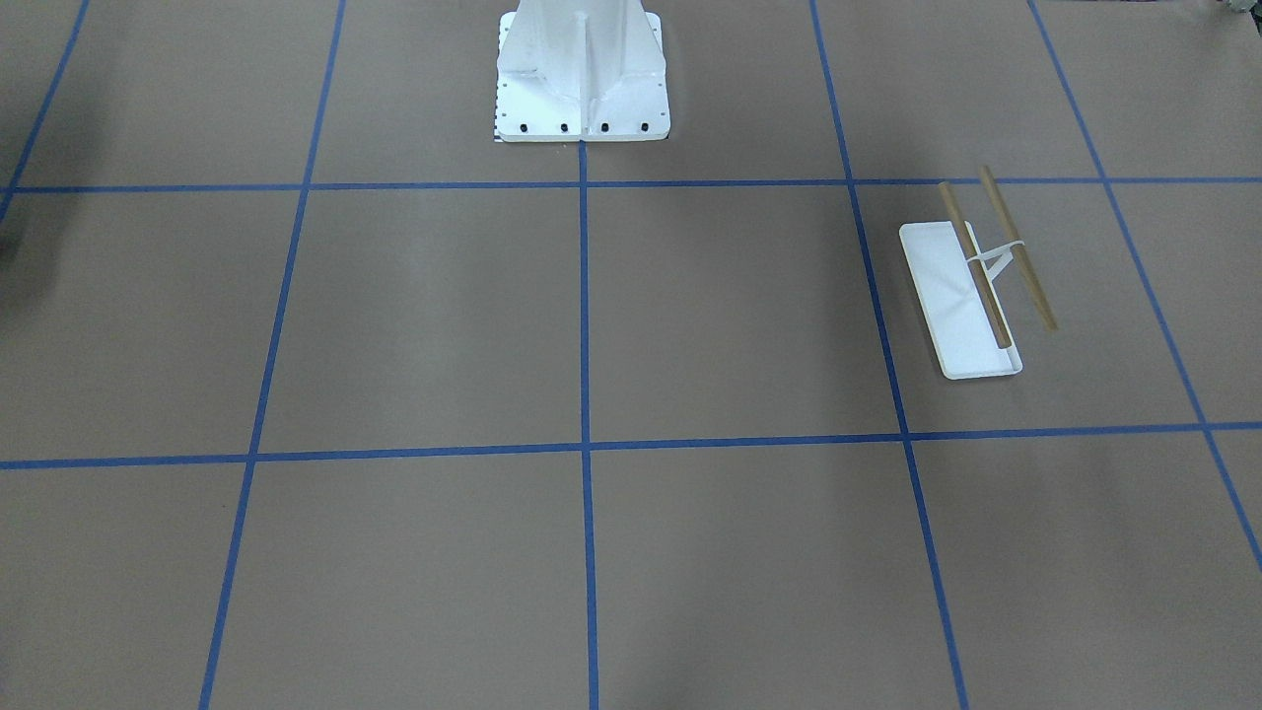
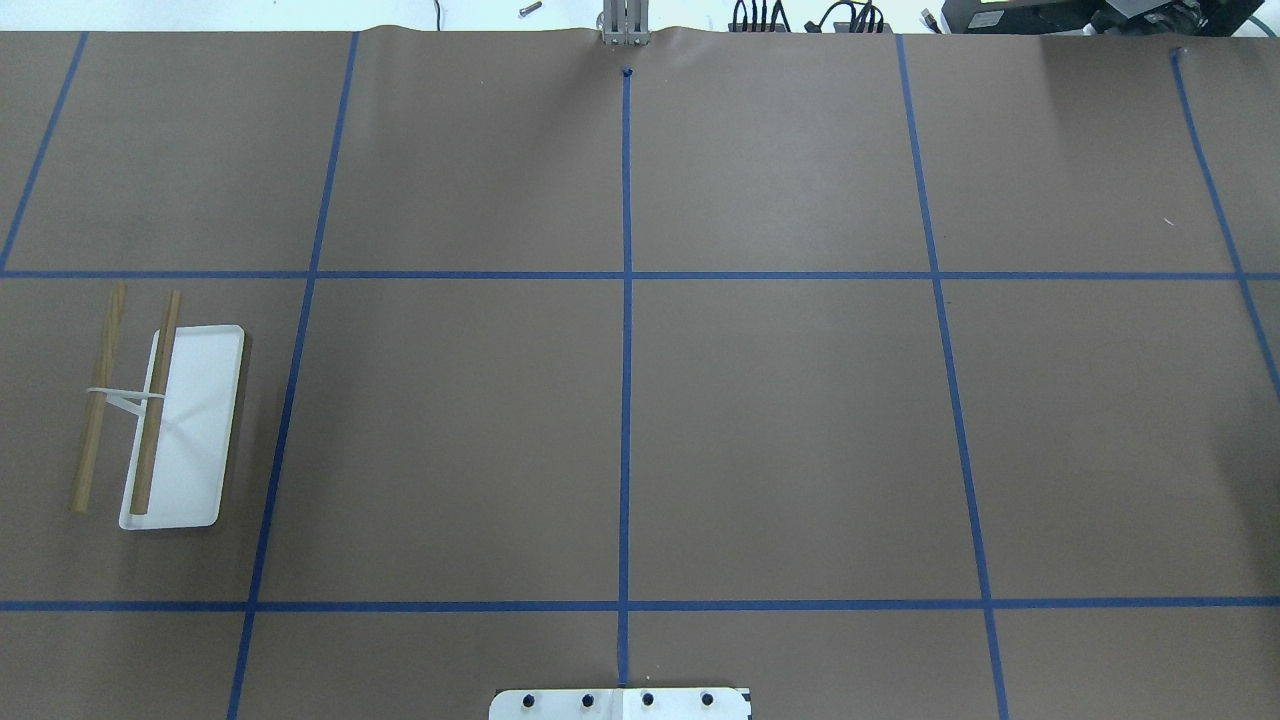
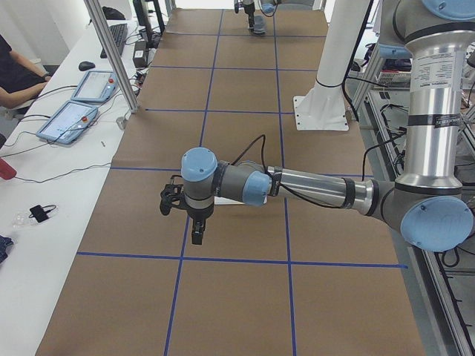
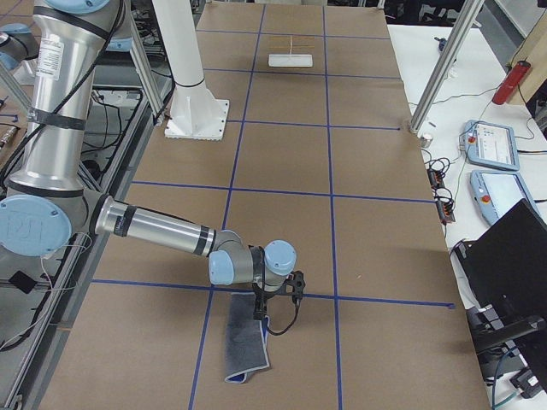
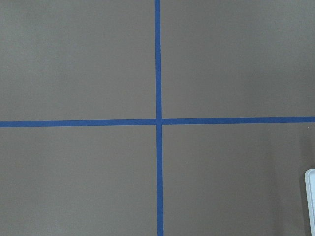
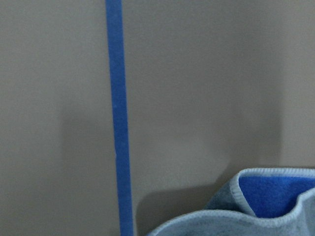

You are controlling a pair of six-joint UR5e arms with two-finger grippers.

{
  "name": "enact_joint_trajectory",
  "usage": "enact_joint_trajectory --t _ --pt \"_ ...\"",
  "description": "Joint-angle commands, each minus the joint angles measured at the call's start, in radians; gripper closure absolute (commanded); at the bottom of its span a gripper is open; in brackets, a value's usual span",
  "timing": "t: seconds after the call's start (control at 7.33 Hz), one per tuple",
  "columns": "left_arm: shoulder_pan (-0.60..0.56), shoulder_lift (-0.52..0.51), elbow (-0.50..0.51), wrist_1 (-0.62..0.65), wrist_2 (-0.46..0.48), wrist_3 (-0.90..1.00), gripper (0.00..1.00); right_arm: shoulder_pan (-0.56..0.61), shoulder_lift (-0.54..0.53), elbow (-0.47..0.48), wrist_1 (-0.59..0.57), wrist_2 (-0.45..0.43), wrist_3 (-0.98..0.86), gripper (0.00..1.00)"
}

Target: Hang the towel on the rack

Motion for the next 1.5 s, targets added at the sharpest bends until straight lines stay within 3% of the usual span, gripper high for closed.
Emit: enact_joint_trajectory --t 0.0,0.27,0.55,0.68,0.82,0.95,1.36 --pt "0.0 0.0 0.001 0.0 0.0 0.0 0.01 -0.002 -0.001 -0.004 0.005 -0.011 -0.002 0.0" --pt "0.0 0.0 0.001 0.0 0.0 0.0 0.01 -0.002 0.001 -0.004 0.007 -0.014 -0.002 0.23" --pt "0.0 0.0 0.0 0.0 -0.04 0.002 0.01 -0.004 0.004 -0.003 0.008 -0.035 -0.004 0.33" --pt "0.0 0.0 0.001 0.0 -0.058 0.002 0.01 -0.004 0.004 -0.003 0.012 -0.034 -0.001 0.56" --pt "-0.002 0.0 -0.003 0.0 -0.058 0.0 0.01 -0.004 0.004 -0.003 0.012 -0.032 -0.001 0.87" --pt "-0.002 0.0 -0.006 0.001 -0.058 0.002 0.01 -0.004 0.004 -0.003 0.012 -0.029 -0.001 0.97" --pt "-0.002 -0.006 -0.003 0.001 -0.058 0.002 0.01 -0.004 0.006 -0.001 0.012 -0.022 -0.001 0.97"
